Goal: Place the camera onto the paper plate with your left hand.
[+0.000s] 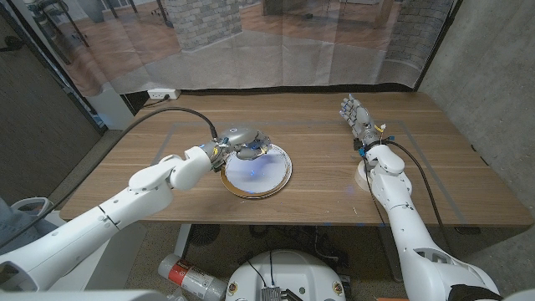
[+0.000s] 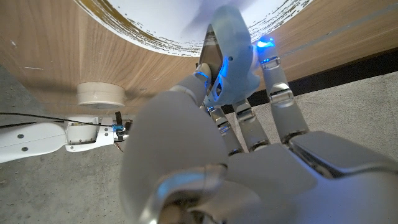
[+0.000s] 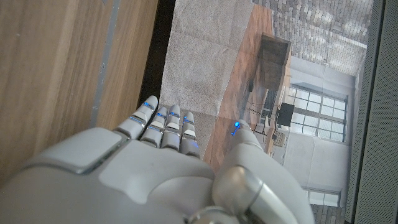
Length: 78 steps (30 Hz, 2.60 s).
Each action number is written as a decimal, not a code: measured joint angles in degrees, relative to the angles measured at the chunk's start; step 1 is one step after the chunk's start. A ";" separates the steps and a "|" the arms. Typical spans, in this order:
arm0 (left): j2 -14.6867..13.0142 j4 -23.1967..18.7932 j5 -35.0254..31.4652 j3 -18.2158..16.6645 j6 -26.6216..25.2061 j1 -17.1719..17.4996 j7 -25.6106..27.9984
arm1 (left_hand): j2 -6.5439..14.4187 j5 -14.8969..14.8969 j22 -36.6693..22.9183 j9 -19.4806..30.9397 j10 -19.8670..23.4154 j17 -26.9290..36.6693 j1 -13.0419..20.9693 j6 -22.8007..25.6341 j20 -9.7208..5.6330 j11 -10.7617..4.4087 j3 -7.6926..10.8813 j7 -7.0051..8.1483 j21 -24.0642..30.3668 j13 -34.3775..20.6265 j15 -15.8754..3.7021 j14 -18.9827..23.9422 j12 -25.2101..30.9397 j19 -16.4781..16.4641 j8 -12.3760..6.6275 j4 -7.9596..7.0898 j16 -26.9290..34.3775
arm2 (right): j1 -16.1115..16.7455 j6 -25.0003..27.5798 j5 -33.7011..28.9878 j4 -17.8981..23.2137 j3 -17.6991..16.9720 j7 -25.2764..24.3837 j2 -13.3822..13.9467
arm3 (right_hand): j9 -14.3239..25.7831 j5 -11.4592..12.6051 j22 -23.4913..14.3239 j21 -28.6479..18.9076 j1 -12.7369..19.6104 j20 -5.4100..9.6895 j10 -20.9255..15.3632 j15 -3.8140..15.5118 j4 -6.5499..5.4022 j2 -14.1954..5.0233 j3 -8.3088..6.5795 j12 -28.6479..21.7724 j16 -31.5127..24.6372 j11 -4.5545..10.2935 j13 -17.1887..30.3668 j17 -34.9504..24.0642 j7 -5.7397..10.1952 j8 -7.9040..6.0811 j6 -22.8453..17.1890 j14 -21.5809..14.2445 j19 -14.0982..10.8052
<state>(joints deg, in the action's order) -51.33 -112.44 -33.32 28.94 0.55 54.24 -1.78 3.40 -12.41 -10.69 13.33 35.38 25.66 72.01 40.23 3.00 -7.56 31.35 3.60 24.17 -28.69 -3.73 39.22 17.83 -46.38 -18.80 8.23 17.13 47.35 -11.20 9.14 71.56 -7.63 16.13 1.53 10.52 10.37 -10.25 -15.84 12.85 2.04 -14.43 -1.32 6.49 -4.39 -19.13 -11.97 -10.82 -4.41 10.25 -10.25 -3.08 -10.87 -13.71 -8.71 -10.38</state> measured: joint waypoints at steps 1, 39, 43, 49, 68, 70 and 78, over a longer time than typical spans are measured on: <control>0.00 0.00 0.00 0.11 0.00 0.00 -0.09 | 0.00 0.00 0.00 0.00 0.01 0.00 0.00 0.00 0.17 0.01 0.00 0.00 0.00 -0.08 0.00 0.00 -0.03 0.18 0.00 0.00 0.00 | 0.00 0.01 0.00 0.00 0.00 -0.02 0.00 | 0.00 0.00 0.00 0.00 0.00 0.00 0.00 0.00 0.00 0.00 0.00 0.00 0.00 0.00 0.00 0.00 0.00 0.00 0.00 0.00 0.00; -1.13 -2.95 -2.95 1.89 -6.80 0.62 -5.25 | -0.07 0.16 0.05 -0.29 0.54 -0.17 -0.54 0.41 -0.85 -0.10 -0.32 0.41 -0.56 -0.93 0.22 -2.96 -0.86 3.29 0.45 -0.17 -2.32 | 0.51 0.66 -0.21 0.75 0.67 -0.08 -0.11 | 0.00 0.00 -0.29 0.60 -0.40 0.22 0.00 0.00 0.00 -0.40 0.00 0.00 0.00 0.00 0.00 0.00 0.00 0.00 0.00 0.00 -0.22; -1.15 -2.96 -3.11 1.98 -7.20 0.61 -5.66 | -0.15 0.16 0.04 -0.29 0.73 -0.17 -0.62 0.41 -1.37 -0.11 -0.32 0.41 -0.55 -0.94 0.22 -2.96 -0.87 4.40 0.45 -0.17 -2.32 | 0.51 0.66 -0.21 0.43 0.69 -0.08 -0.17 | 0.00 0.00 -0.29 0.60 -0.39 0.22 0.00 0.00 0.00 -0.39 0.00 0.00 0.00 0.00 0.00 0.00 0.00 0.00 0.00 0.00 -0.21; -1.17 -2.95 -3.30 2.38 -7.59 0.36 -6.18 | -0.23 0.16 0.05 -0.28 0.75 -0.17 -0.68 0.41 -1.67 -0.10 -0.32 0.41 -0.56 -1.19 0.23 -2.96 -0.88 4.69 0.45 -0.17 -2.32 | 0.49 0.65 -0.23 -0.01 0.70 -0.07 -0.26 | 0.00 0.00 -0.29 0.81 -0.39 0.21 0.00 0.00 0.00 -0.39 0.00 0.00 0.00 0.00 0.00 0.00 0.00 0.00 0.00 0.00 -0.21; -1.64 -3.43 -4.06 3.04 -9.49 0.34 -7.53 | -0.36 0.17 0.04 -0.28 0.46 -1.10 -1.45 0.09 -0.83 -0.13 -0.87 0.72 -1.35 -1.30 0.64 -4.83 -1.75 6.97 0.89 -0.71 -3.65 | 1.02 0.52 -0.34 0.58 0.89 -0.08 -0.53 | 0.00 0.00 -0.28 1.02 -0.39 0.21 0.00 0.00 0.00 -0.39 0.00 0.00 0.00 0.00 0.00 0.00 0.33 0.00 -0.32 0.00 -0.21; -1.69 -3.55 -4.09 3.04 -9.61 0.44 -7.57 | -0.36 0.17 0.04 -0.28 0.46 -1.24 -1.45 0.09 -0.83 -0.13 -0.87 0.72 -1.35 -1.29 0.64 -4.83 -1.75 6.97 0.89 -0.71 -4.05 | 1.14 0.66 -0.35 0.78 0.93 -0.10 -0.54 | 0.00 0.00 -0.28 1.02 -0.39 0.21 0.00 0.00 0.00 -0.39 0.00 0.00 0.00 0.00 0.00 0.00 0.32 0.00 -0.32 0.00 -0.21; -2.00 -4.18 -4.30 3.04 -10.35 0.86 -7.81 | -0.59 0.16 0.30 -0.28 -1.51 -1.76 -2.74 -1.08 0.15 -0.02 -1.29 0.99 -2.25 -1.28 0.51 -6.37 -3.24 8.83 1.76 -1.14 -4.78 | 1.47 1.00 -0.38 1.35 1.04 -0.15 -0.56 | 0.00 0.00 -0.28 1.01 -0.39 0.43 0.00 0.00 0.00 -0.39 0.00 0.00 0.00 0.00 0.00 0.00 0.32 0.00 -0.32 0.00 -0.43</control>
<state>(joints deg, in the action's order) -53.33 -116.61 -37.62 31.98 -9.80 55.10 -9.59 2.81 -12.24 -10.38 13.05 33.87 23.90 69.27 39.15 3.15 -7.59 30.06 4.59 21.92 -29.98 -3.22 32.85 14.58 -37.55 -17.03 7.09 12.36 48.81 -10.20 8.76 72.90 -6.58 15.98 0.98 10.52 10.37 -10.53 -14.83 12.46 2.47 -14.43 -1.32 6.48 -4.78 -19.13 -11.97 -10.82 -4.41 10.25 -10.25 -2.76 -10.87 -14.03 -8.71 -10.81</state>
